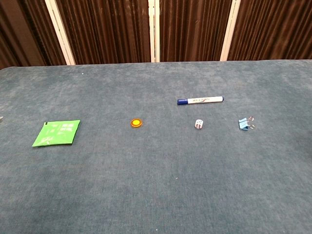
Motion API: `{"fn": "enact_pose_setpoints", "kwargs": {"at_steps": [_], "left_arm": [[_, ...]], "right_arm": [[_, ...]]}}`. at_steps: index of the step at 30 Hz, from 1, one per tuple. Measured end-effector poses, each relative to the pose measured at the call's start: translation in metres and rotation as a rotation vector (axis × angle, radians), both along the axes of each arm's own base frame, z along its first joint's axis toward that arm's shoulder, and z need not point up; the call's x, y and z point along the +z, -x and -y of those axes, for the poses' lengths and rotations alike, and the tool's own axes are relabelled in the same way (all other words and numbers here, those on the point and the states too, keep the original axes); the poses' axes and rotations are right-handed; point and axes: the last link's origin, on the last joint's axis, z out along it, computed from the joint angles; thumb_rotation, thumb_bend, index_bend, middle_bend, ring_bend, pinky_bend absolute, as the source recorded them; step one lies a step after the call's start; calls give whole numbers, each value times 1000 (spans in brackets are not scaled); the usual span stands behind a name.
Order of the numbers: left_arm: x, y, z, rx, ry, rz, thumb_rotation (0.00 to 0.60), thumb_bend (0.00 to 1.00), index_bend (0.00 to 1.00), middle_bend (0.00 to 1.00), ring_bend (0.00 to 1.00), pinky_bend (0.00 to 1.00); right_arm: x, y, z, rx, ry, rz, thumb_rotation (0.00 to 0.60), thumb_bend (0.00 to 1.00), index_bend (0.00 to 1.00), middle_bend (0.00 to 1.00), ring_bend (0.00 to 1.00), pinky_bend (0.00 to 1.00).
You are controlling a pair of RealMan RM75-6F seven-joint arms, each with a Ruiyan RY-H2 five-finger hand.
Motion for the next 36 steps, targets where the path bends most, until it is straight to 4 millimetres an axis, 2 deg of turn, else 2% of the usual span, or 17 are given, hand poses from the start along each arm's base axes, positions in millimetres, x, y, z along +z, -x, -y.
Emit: {"fn": "enact_pose_setpoints", "kwargs": {"at_steps": [8, 14, 17, 24, 29, 33, 36], "left_arm": [[3, 0, 1, -4, -11, 7, 600, 104, 0, 0, 0, 0], [5, -1, 1, -6, -17, 12, 600, 103, 0, 0, 0, 0], [6, -1, -1, -6, -22, 21, 600, 103, 0, 0, 0, 0], [10, 3, -6, 10, -24, 45, 600, 104, 0, 0, 0, 0], [13, 7, -8, 20, -25, 50, 600, 104, 0, 0, 0, 0], [15, 11, -10, 32, -32, 48, 600, 103, 0, 0, 0, 0], [18, 16, -12, 46, -43, 66, 600, 104, 0, 0, 0, 0]], "right_arm": [[-1, -3, 0, 4, -8, 12, 600, 89, 72, 0, 0, 0], [-2, -8, 2, 12, -22, 33, 600, 90, 142, 0, 0, 0], [-5, -17, 7, 25, -35, 67, 600, 92, 170, 0, 0, 0], [-29, -76, 39, 84, -135, 131, 600, 84, 162, 0, 0, 0], [-53, -116, 60, 84, -197, 126, 600, 82, 167, 0, 0, 0], [-75, -144, 72, 71, -229, 131, 600, 88, 241, 14, 0, 0], [-99, -167, 82, 47, -259, 157, 600, 106, 290, 39, 0, 0]]}}
